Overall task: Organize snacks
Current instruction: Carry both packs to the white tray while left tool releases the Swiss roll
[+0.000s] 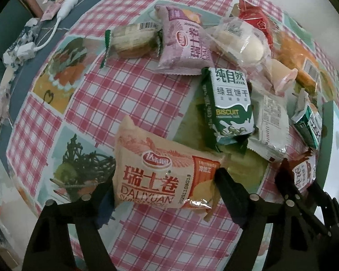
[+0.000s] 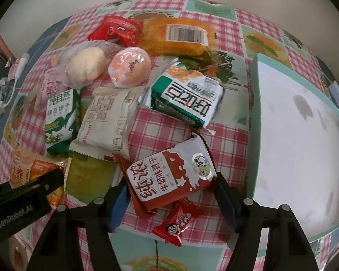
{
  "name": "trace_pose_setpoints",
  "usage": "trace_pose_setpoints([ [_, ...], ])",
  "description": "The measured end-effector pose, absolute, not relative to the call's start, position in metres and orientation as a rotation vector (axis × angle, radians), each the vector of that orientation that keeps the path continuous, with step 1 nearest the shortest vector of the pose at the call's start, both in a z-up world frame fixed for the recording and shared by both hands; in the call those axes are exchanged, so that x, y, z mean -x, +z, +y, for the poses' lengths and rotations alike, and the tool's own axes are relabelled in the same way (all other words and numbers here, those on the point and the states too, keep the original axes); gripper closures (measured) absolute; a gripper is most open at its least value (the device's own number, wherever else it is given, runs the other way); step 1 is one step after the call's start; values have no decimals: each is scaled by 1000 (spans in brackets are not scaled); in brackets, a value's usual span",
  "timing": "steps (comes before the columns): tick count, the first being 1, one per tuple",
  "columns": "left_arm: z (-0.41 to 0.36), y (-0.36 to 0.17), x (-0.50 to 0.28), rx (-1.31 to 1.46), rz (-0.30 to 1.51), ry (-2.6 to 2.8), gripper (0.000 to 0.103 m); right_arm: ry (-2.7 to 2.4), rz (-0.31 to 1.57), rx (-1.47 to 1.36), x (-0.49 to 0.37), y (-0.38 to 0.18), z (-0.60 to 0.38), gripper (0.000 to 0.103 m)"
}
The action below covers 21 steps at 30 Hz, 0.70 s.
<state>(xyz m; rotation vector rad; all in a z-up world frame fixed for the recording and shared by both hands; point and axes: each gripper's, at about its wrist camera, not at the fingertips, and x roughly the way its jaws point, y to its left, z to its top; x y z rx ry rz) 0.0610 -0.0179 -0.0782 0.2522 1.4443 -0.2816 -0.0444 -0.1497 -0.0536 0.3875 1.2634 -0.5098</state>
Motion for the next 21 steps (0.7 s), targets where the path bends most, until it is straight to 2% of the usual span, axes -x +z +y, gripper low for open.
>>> trace_pose_setpoints([
  [10,-12,-53,-50,-242,1406,-272,29,-516,1221,-470,62,-39,-168,32],
  [21,-10,-8,-19,-253,1303,-274,30,-627,1124,-531,100,11,-194,32],
])
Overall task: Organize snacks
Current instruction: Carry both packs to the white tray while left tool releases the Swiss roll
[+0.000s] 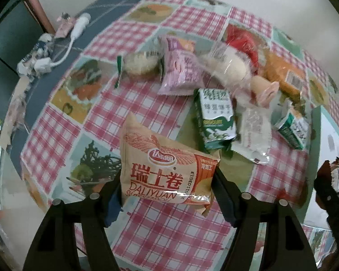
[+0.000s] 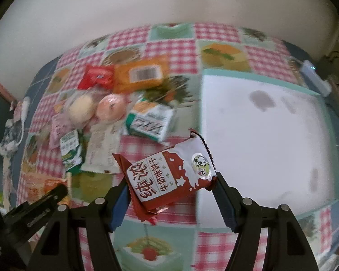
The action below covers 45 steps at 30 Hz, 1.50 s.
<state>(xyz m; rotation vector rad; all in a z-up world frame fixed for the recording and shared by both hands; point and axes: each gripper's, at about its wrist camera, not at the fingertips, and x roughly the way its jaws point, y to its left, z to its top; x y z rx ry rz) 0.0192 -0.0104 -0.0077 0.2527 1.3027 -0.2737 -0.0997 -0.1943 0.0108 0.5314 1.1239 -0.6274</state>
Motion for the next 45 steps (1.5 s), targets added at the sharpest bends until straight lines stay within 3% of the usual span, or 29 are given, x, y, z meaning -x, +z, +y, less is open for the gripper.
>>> trace_pose_setpoints([
  [10,-48,24,15,-292,1247,-359,30,-811,1116,-599,135,23,-228,32],
  [33,-231,18,78,-486,1134,-685,30,-1123,1124,-838,220,-11,-334,31],
  [45,-287,11,97,-479,1086,-808,30,-1237,1077,-923,256,-17,-366,31],
])
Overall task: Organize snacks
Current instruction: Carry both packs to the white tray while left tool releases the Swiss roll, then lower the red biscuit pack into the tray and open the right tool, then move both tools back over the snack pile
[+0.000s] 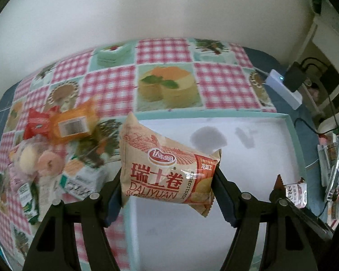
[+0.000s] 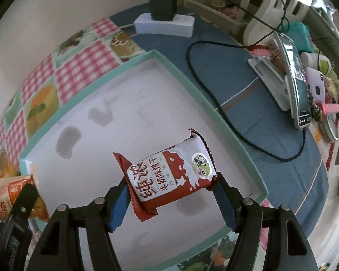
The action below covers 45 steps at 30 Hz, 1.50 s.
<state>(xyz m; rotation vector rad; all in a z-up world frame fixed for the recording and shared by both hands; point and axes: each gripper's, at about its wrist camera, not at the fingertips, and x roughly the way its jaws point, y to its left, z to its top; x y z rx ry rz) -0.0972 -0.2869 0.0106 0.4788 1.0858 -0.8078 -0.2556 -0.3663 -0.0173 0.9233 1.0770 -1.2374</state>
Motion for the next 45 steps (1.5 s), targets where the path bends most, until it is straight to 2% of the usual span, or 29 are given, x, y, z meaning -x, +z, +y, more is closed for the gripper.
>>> trace_pose_setpoints([
  [7,-291,10,99,-474,1089,-835,29,-1264,1049,-913,262,-8,-375,31],
  [10,-288,13,98,-458,1096,-843,16,-1264,1047,-914,264,-7,-375,31],
  [14,-282,17,92,-437,1103,-825,15,-1256,1054,-906,265,-5,-375,31],
  [17,-274,22,83,-420,1099,-790,10,-1258,1060,-902,265,-4,-374,28],
  [22,-255,24,64,-402,1120,-693,9,-1259,1044,-867,265,4,-373,12],
  [30,-209,20,39,-337,1186,-536,9,-1269,1008,-819,267,26,-365,6],
  [32,-201,22,36,-354,1168,-506,9,-1261,992,-812,266,31,-360,0],
  [45,-137,26,22,-339,1189,-387,9,-1150,999,-692,227,52,-305,0],
])
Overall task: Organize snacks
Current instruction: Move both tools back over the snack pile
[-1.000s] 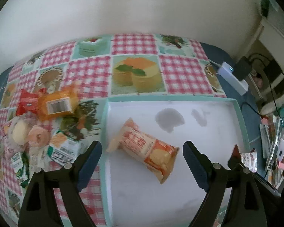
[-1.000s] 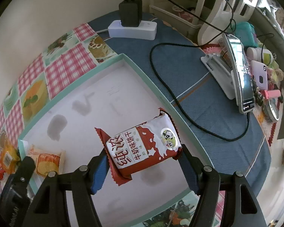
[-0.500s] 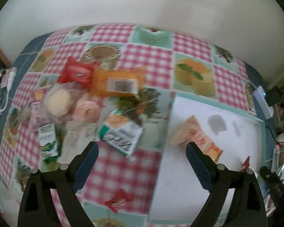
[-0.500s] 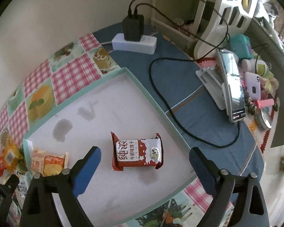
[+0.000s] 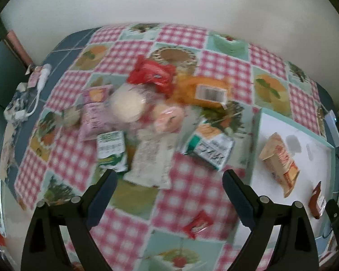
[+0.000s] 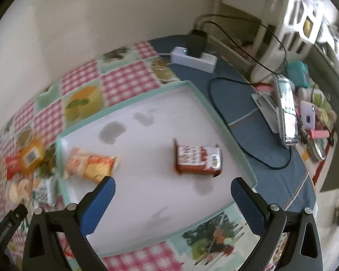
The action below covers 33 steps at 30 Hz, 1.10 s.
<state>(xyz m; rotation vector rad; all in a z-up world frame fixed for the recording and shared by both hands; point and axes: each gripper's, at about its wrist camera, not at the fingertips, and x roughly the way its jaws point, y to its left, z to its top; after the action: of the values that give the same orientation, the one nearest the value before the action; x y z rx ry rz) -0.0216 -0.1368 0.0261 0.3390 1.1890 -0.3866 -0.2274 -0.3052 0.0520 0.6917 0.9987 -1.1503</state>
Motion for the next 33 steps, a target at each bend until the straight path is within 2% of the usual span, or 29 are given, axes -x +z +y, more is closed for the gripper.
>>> trace_pose_setpoints([
  [10,-74,57,6,-296,1108,-320,9,-1057,980,-634,208,73,-265,0],
  [20,-30,72,-9,-163,1119,-280,9,-896,980,-667,187,80,-228,0],
  [28,-13,66,-8,-156,1140,-288,9,-781,1017,-721,167,68,-211,0],
  [33,-17,45,-8,-177,1213,-291,9,-748,1084,-703,152,50,-200,0],
])
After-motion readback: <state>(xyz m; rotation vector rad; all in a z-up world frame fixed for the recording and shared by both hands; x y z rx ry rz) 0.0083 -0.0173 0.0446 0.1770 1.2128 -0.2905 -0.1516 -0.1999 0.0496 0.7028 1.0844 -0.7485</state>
